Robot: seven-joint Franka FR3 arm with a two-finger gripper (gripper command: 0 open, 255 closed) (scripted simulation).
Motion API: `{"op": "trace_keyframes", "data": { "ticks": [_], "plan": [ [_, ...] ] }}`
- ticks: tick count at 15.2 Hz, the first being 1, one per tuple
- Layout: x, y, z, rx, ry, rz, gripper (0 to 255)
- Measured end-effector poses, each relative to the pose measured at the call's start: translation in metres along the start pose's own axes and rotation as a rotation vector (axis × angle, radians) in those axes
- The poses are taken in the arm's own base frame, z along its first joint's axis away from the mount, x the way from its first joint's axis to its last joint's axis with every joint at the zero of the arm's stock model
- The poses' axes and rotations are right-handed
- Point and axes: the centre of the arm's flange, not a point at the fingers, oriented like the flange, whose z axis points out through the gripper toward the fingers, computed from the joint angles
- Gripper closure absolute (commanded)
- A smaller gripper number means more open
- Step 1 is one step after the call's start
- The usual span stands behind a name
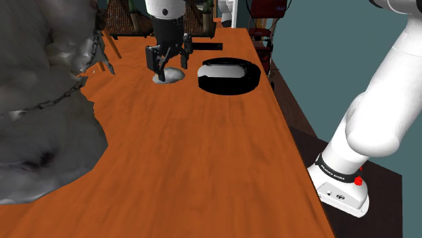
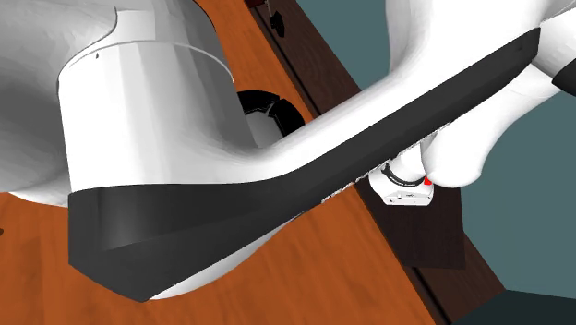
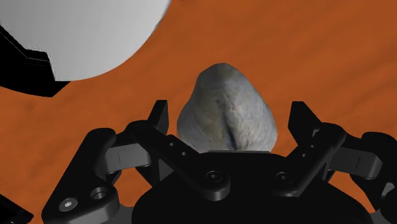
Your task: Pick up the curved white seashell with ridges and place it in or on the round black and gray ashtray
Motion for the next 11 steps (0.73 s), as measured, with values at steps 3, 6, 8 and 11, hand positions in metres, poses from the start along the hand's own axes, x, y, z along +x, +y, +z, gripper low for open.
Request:
{"op": "trace_keyframes", "data": {
  "ticks": [3, 6, 8, 11],
  "plan": [
    [0.0007, -0.0009, 0.0115, -0.002, 0.0, 0.0, 0],
    [0.0006, -0.0007, 0.0133, -0.002, 0.0, 0.0, 0],
    [0.0005, -0.0006, 0.0135, -0.002, 0.0, 0.0, 0],
    [0.0008, -0.0004, 0.0128, -0.001, 0.002, 0.001, 255]
  ]
}}
